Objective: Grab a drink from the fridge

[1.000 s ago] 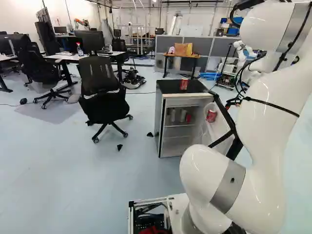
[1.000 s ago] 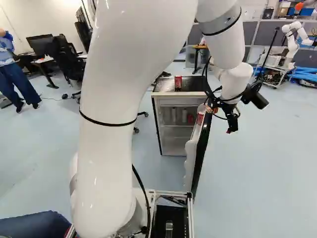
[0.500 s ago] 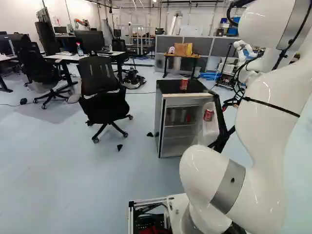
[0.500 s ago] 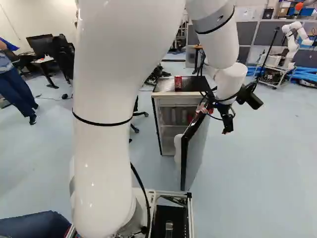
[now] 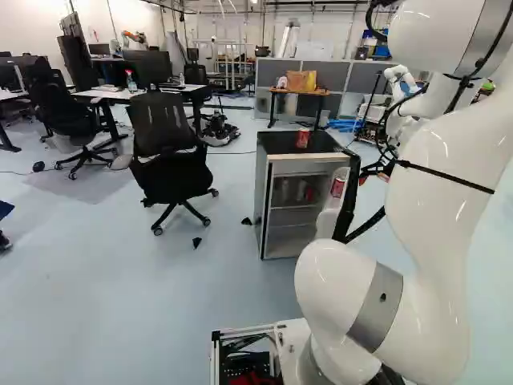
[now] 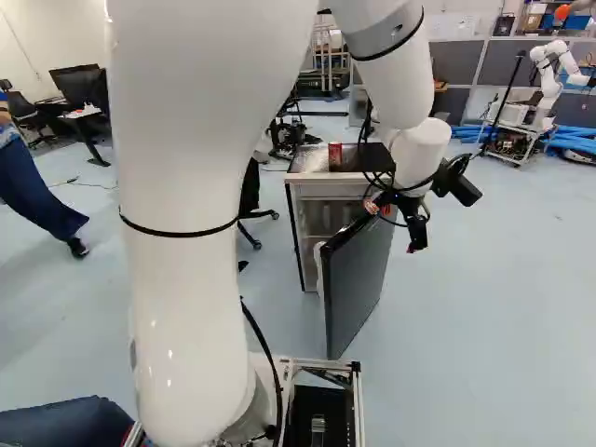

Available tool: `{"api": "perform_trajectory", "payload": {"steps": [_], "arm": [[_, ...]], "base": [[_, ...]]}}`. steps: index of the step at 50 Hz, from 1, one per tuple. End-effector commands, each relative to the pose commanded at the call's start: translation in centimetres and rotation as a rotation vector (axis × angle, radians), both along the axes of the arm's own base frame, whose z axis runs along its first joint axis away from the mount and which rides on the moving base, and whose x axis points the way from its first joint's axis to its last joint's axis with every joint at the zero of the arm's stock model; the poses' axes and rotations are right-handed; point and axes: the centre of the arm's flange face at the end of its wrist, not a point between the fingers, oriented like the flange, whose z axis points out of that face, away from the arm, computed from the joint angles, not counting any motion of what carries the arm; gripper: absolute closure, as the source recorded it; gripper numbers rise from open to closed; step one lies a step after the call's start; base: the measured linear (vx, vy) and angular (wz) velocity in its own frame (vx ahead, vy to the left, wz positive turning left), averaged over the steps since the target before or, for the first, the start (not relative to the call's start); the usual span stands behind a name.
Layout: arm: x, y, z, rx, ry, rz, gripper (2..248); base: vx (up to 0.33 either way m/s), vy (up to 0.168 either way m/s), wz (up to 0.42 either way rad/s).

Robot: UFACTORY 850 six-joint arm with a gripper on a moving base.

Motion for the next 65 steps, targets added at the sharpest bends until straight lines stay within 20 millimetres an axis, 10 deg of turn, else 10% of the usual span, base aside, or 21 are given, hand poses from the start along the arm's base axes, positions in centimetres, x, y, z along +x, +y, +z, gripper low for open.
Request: {"api": "perform_trajectory", "payload": {"steps": [65], "arm": [[-0.5,10.1,0.0,0.028,0.03,0.142,3]], "base": [[0.0,0.0,0.0]]}}
